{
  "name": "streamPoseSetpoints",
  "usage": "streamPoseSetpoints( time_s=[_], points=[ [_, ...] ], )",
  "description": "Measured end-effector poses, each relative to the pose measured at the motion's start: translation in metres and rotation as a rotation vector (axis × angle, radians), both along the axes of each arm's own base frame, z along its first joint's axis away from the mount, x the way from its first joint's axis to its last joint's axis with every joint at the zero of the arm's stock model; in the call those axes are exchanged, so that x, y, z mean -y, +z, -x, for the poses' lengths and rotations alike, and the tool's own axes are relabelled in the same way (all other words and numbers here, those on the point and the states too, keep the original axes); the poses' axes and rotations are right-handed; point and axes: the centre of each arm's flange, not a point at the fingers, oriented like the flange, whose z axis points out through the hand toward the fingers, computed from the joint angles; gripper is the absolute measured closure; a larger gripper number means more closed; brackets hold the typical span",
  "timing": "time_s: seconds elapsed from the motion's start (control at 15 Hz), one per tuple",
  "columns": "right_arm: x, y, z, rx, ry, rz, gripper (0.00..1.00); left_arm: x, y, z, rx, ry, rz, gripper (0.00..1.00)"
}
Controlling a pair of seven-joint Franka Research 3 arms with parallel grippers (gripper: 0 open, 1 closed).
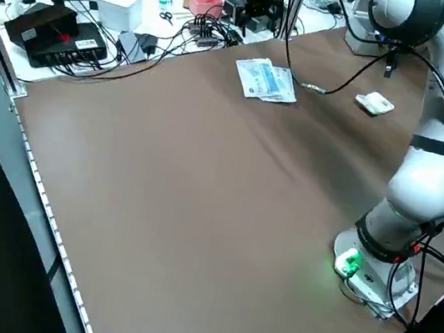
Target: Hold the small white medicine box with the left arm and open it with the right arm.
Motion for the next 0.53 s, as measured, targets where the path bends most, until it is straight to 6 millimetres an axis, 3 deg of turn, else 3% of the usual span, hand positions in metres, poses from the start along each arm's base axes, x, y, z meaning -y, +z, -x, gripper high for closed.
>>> streamPoseSetpoints(
  time_s=[0.2, 0.53],
  points=[
    [0.025, 0.035, -0.021, -0.011, 0.035, 0.038, 0.99, 0.0, 0.022, 0.004, 0.018, 0.052, -0.075, 0.0],
    [0.069, 0.097, -0.051, 0.009, 0.065, 0.133, 0.98, 0.02, 0.056, 0.019, 0.007, 0.124, -0.165, 0.0]
  ],
)
